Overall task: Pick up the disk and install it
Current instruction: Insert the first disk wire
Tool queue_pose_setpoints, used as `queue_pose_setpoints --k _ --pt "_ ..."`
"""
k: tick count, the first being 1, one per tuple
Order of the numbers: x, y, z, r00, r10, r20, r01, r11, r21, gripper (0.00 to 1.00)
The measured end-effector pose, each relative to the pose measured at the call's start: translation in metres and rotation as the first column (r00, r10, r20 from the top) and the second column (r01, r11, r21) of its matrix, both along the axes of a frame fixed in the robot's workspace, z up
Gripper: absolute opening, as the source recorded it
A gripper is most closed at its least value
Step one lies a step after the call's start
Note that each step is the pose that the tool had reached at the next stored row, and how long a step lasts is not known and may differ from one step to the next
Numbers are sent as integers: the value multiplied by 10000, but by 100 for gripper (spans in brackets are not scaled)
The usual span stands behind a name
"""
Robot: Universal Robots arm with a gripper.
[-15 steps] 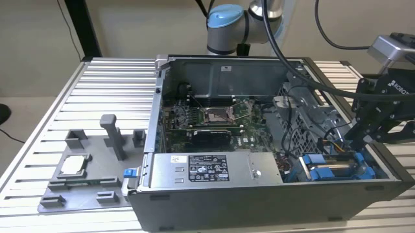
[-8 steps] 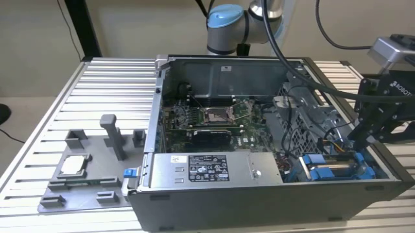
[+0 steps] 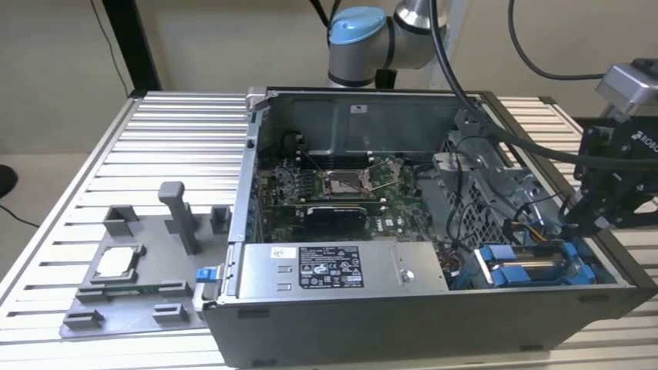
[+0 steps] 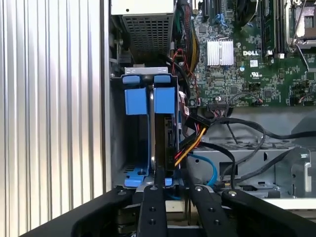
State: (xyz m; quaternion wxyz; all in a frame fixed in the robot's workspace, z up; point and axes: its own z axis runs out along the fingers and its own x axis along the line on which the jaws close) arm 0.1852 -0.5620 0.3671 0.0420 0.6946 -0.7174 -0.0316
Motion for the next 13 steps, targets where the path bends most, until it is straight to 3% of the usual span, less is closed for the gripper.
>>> queue_pose_setpoints --k 5,10,13 --pt "10 0 -4 10000 1 -2 -1 10000 5 0" --pt "1 3 -48 10000 -30 3 30 9999 166 0" --pt "-2 43 -58 10000 -36 4 36 9998 216 0"
